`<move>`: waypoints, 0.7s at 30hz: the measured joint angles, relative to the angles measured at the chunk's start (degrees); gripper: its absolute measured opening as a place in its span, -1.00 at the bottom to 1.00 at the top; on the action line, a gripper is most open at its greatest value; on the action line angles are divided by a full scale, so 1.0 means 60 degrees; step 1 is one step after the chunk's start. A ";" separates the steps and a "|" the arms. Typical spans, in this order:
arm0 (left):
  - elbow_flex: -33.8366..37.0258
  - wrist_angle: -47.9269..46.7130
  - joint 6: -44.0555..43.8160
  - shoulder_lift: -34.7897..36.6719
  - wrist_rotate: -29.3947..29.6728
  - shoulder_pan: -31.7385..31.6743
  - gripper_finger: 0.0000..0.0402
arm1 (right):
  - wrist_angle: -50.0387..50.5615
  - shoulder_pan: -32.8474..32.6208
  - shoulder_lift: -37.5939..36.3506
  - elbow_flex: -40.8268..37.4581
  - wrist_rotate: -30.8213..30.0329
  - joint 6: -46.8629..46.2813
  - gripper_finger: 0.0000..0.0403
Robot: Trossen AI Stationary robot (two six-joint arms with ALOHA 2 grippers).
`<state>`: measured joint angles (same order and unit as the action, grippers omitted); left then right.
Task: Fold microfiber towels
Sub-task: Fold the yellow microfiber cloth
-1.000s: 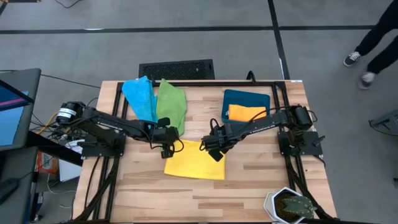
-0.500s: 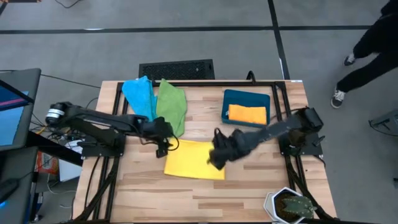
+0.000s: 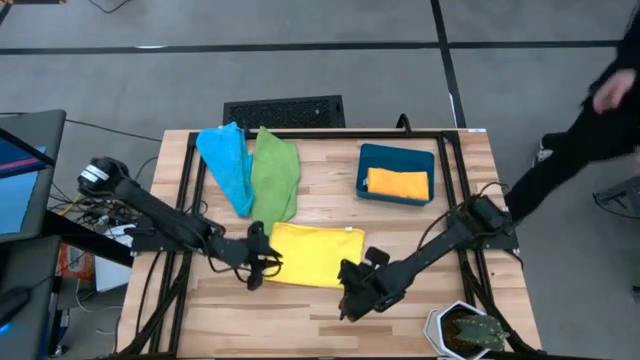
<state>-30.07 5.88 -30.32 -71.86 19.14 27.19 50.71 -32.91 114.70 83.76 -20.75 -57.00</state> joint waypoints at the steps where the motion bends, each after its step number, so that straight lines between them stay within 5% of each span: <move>1: 0.0040 0.0114 -0.0145 -0.0239 0.0029 0.0136 -0.71 | -0.0065 -0.0018 0.0125 0.0001 0.0044 0.0001 -0.46; 5: -0.0016 0.0342 -0.0538 -0.1339 0.0052 0.0610 -0.96 | -0.0128 -0.0084 0.0458 0.0008 0.0247 -0.0002 -0.67; 15: -0.0171 0.0977 -0.2381 -0.3698 0.0385 0.1511 -0.99 | -0.0430 -0.0276 0.0623 -0.0260 0.0720 -0.0085 -0.92; 21: -0.0169 0.1332 -0.2725 -0.4044 0.0459 0.1678 -0.99 | -0.0707 -0.0487 0.0909 -0.0250 0.1271 0.0073 -0.93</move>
<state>-31.08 13.87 -46.68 -96.12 21.90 37.26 46.47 -35.83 120.16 82.26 -13.12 -56.56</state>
